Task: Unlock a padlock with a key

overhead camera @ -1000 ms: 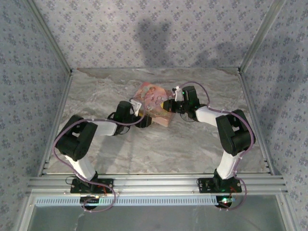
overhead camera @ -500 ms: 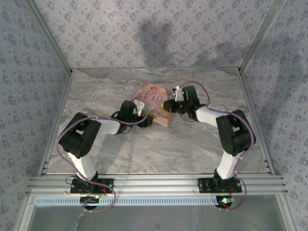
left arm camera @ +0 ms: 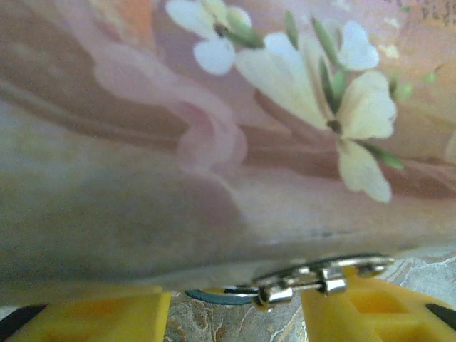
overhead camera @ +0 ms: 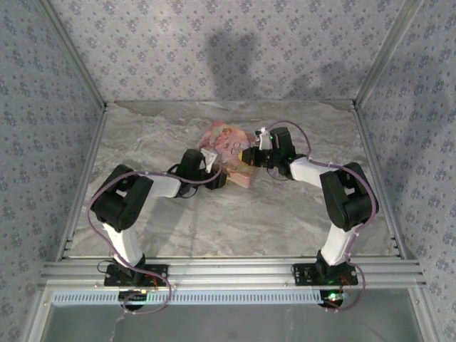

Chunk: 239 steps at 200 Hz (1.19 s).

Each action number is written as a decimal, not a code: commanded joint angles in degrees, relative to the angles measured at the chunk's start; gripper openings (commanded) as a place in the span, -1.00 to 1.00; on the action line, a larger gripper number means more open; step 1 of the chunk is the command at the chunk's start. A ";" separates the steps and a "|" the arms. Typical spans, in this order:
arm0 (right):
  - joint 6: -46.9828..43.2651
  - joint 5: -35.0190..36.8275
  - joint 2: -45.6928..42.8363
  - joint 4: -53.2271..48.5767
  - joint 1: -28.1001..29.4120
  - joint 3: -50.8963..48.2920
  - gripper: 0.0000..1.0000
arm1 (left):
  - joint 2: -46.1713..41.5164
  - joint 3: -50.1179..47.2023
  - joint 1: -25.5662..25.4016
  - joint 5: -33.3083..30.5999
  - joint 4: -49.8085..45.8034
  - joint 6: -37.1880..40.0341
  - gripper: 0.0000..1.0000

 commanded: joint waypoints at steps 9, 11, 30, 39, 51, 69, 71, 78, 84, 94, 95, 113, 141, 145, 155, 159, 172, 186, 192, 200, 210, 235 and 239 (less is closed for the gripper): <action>-0.85 2.32 0.85 -6.98 0.42 -1.16 -0.98 | 0.83 2.11 -0.38 0.90 0.11 0.57 -0.04; -0.89 2.32 0.81 -6.98 0.43 -1.16 -0.98 | 0.83 2.12 -0.36 0.90 0.13 0.57 -0.05; -0.82 2.32 0.79 -6.99 0.35 -1.21 -0.98 | 0.82 2.16 -0.37 0.87 0.02 0.60 -0.08; -0.81 2.32 0.79 -6.98 0.38 -1.18 -0.98 | 0.83 2.23 -0.36 0.88 0.04 0.53 -0.09; -0.85 2.31 0.80 -6.96 0.44 -1.16 -0.98 | 0.81 2.24 -0.42 0.83 -0.07 0.55 -0.11; -0.86 2.24 0.85 -6.89 0.43 -1.22 -0.98 | 0.57 2.48 -0.40 0.63 -0.27 0.65 -0.12; -0.83 2.23 0.81 -6.89 0.44 -1.22 -0.98 | 0.46 2.45 -0.32 0.62 -0.32 0.68 -0.13; -0.84 2.25 0.79 -6.89 0.42 -1.24 -0.98 | 0.31 2.48 -0.38 0.50 -0.49 0.82 -0.13; -0.87 2.23 0.80 -6.89 0.40 -1.20 -0.98 | 0.14 2.50 -0.38 0.23 -0.59 0.98 -0.14; -0.83 2.20 0.79 -6.89 0.38 -1.21 -0.98 | -0.13 2.50 -0.42 -0.23 -0.94 1.18 -0.14; -0.82 2.20 0.79 -6.89 0.41 -1.23 -0.98 | -0.22 2.46 -0.43 -0.25 -0.99 1.19 -0.14; -0.82 2.21 0.79 -6.89 0.41 -1.16 -0.99 | -0.82 2.48 -0.42 -1.38 -1.57 1.76 -0.14; -0.73 2.15 0.94 -6.86 0.37 -1.21 -0.98 | -1.84 2.36 -0.45 -2.93 -2.41 2.59 -0.12; -0.80 2.19 0.89 -6.81 0.43 -1.21 -0.98 | -1.89 2.36 -0.44 -3.10 -2.52 2.63 -0.12; -0.75 2.05 0.94 -6.80 0.40 -1.21 -0.98 | -2.22 2.24 -0.56 -3.38 -2.50 2.86 -0.12; -0.81 2.03 0.91 -6.80 0.43 -1.21 -0.98 | -2.39 2.29 -0.53 -3.49 -2.55 2.99 -0.12; -0.65 2.05 1.01 -6.80 0.43 -1.24 -0.98 | -2.89 2.15 -0.88 -4.36 -2.58 3.36 -0.13; -0.64 2.05 1.07 -6.80 0.41 -1.19 -0.98 | -3.51 2.01 -1.48 -5.51 -2.86 4.05 -0.13; -0.64 2.05 1.00 -6.80 0.43 -1.21 -0.98 | -3.72 2.06 -1.66 -5.90 -3.01 4.25 -0.13; -0.64 2.03 1.02 -6.72 0.44 -1.21 -0.99 | -3.89 2.10 -1.85 -6.21 -3.06 4.43 -0.13; -0.68 1.97 1.02 -6.72 0.52 -1.22 -0.98 | -3.92 2.21 -2.03 -6.18 -3.14 4.44 -0.13; -0.57 2.05 0.97 -6.72 0.46 -1.23 -0.98 | -3.49 2.55 -2.12 -6.23 -3.38 4.42 -0.14; -0.59 2.05 0.98 -6.72 0.44 -1.18 -0.98 | -3.40 2.63 -2.11 -6.18 -3.38 4.45 -0.14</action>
